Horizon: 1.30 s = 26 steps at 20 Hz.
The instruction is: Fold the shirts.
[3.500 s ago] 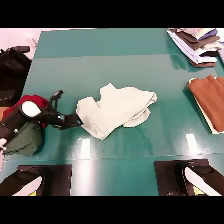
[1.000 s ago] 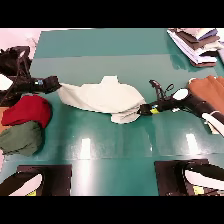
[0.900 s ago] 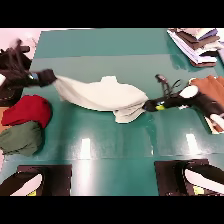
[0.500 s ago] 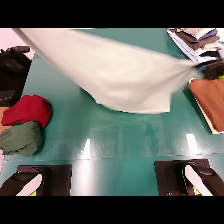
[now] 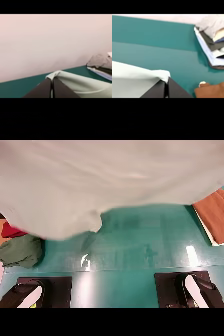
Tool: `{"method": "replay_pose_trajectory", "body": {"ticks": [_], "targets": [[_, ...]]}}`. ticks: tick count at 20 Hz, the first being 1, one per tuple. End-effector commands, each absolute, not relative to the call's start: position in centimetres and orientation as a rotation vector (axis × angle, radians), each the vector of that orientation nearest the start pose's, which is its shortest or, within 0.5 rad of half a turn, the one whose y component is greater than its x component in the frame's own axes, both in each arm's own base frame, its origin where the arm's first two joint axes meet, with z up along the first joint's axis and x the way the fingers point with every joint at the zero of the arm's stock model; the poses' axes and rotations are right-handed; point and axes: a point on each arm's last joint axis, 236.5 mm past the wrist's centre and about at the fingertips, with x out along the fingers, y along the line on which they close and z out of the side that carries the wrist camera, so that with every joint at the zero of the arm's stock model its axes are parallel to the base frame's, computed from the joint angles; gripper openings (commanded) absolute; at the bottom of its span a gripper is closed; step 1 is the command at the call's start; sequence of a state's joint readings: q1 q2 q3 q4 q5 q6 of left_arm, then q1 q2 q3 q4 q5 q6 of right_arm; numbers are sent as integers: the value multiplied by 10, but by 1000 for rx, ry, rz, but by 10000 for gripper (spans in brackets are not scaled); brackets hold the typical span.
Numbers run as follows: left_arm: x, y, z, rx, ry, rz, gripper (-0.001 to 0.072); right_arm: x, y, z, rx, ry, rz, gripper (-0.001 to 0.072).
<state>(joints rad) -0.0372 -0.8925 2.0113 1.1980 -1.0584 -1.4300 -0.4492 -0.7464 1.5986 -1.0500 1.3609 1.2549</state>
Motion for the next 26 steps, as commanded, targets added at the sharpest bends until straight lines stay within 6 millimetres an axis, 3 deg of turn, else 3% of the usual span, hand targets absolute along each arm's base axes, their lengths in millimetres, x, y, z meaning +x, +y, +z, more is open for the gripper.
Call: {"method": "replay_pose_trajectory", "body": {"ticks": [1, 4, 6, 8, 10, 11, 12, 13, 16, 19, 21, 26], "targets": [[356, -79, 453, -22, 166, -318, 23, 317, 2, 334, 112, 570, 184, 17], [452, -93, 325, -121, 480, -346, 23, 370, -9, 252, 162, 834, 113, 17], [500, -98, 244, -159, 647, -347, 24, 401, -4, 188, 138, 1012, 104, 17], [532, -101, 165, -191, 797, -340, 24, 426, 9, 125, 154, 1163, 137, 18], [546, -101, 111, -221, 899, -321, 26, 448, 13, 82, 168, 1223, 143, 19], [550, -100, 102, -242, 914, -307, 166, 460, 12, 67, 176, 1222, 136, 36], [553, -96, 101, -258, 909, -293, 507, 469, 11, 60, 184, 1211, 134, 272], [553, -92, 107, -265, 903, -288, 597, 474, 8, 58, 191, 1195, 126, 461], [525, -69, 117, -263, 1019, -292, 598, 464, -6, 69, 190, 1194, 113, 452], [478, -54, 101, -196, 1166, -252, 598, 432, -9, 79, 163, 1202, 127, 451], [442, -59, 85, -211, 1229, -237, 599, 410, -6, 78, 166, 1185, 119, 451], [303, -81, 9, -345, 1371, -140, 600, 378, 19, 90, 180, 1076, 168, 451]]}}
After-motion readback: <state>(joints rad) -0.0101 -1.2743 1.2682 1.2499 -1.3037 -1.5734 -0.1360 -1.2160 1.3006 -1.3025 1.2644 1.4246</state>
